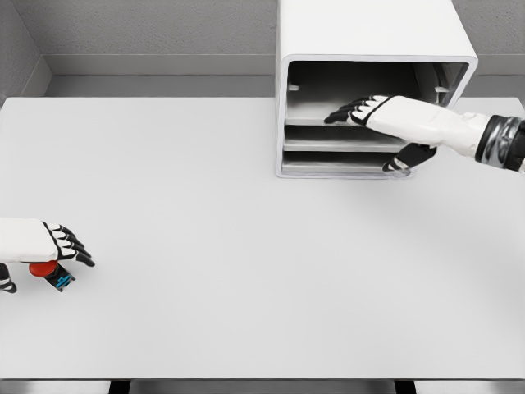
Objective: Slide open multi-storey tabletop storage cabinets and put open load switch and slide close multi-storey tabletop storage cabinets
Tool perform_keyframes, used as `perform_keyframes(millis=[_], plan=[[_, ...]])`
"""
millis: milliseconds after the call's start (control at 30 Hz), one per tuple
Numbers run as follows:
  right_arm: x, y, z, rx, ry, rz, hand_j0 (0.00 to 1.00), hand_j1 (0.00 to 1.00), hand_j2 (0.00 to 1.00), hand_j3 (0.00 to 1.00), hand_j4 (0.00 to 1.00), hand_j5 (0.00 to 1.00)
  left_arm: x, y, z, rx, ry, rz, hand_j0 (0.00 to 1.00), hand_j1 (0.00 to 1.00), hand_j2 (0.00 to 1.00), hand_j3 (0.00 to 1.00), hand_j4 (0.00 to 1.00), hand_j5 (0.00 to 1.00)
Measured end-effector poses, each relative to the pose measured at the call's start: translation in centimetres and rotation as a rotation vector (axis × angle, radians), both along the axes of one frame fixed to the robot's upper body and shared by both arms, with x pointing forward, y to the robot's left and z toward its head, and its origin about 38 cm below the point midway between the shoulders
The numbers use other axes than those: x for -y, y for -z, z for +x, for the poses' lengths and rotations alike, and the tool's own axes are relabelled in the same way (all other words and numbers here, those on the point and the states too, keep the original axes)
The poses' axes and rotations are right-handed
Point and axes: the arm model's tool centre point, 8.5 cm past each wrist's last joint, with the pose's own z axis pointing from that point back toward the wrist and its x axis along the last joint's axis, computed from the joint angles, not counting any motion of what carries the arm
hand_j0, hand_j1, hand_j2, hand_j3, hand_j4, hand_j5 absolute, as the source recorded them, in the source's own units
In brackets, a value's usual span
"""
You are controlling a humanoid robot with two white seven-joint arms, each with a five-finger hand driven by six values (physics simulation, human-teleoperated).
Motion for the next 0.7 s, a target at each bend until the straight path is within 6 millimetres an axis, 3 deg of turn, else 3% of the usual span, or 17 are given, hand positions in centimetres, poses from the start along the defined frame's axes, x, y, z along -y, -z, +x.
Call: perform_keyframes(millis=[200, 533, 700], plan=[[0.1, 0.5, 1.9, -0.014, 0.044, -0.005, 1.0, 1.0, 1.0, 1.0, 1.0, 1.0, -0.1, 0.0, 0.0, 0.0, -0.001, 0.002, 0.77, 0.77, 0.77, 0.77, 0.77, 0.77], [-0.4, 1.6, 3.7, -0.013, 0.075, -0.067, 1.0, 1.0, 1.0, 1.0, 1.0, 1.0, -0.3, -0.1, -0.1, -0.001, -0.004, 0.007, 0.69, 0.69, 0.69, 0.69, 0.69, 0.69], [-0.7, 2.0, 3.7, -0.01, 0.064, -0.092, 1.0, 1.0, 1.0, 1.0, 1.0, 1.0, -0.3, -0.1, -0.1, 0.001, -0.005, 0.006, 0.53, 0.53, 0.53, 0.53, 0.53, 0.53]])
